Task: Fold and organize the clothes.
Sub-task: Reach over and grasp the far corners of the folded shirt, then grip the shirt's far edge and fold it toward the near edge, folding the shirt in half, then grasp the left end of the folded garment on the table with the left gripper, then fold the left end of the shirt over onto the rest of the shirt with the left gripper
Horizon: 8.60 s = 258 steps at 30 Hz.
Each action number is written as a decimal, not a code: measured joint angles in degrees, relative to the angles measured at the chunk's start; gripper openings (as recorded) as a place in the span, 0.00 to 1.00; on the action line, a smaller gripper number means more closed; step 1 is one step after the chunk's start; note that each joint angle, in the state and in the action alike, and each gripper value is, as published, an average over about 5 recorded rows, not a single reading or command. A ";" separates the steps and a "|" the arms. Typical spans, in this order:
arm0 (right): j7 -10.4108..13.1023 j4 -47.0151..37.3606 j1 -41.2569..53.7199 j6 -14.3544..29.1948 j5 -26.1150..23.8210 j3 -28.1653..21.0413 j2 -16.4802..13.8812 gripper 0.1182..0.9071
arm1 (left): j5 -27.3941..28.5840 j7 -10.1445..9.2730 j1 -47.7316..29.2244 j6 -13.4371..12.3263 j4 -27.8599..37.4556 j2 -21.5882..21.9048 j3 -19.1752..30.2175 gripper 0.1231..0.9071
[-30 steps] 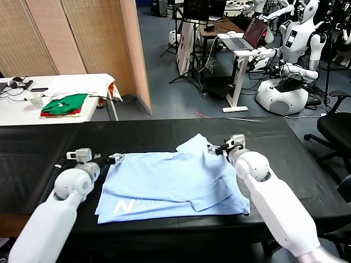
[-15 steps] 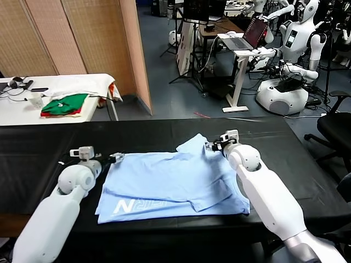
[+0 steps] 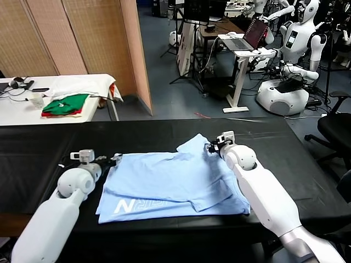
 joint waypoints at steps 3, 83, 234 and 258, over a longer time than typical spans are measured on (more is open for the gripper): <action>-0.02 0.45 -0.40 1.68 0.03 0.22 -0.20 0.06 | 0.32 0.37 -0.02 -0.23 0.07 -0.01 0.10 0.06; 3.95 45.35 -41.31 -1.74 1.66 24.17 -12.62 0.99 | 17.58 2.17 37.19 -3.15 -33.50 -1.95 -17.68 0.82; -4.07 42.74 -52.04 20.70 -10.36 35.15 5.68 1.00 | 12.27 2.56 29.44 -11.52 -30.20 -23.48 -4.49 0.06; -4.18 43.26 -52.38 20.57 -10.60 35.00 5.95 1.00 | 13.81 2.84 25.80 -11.59 -25.14 -32.64 6.17 0.06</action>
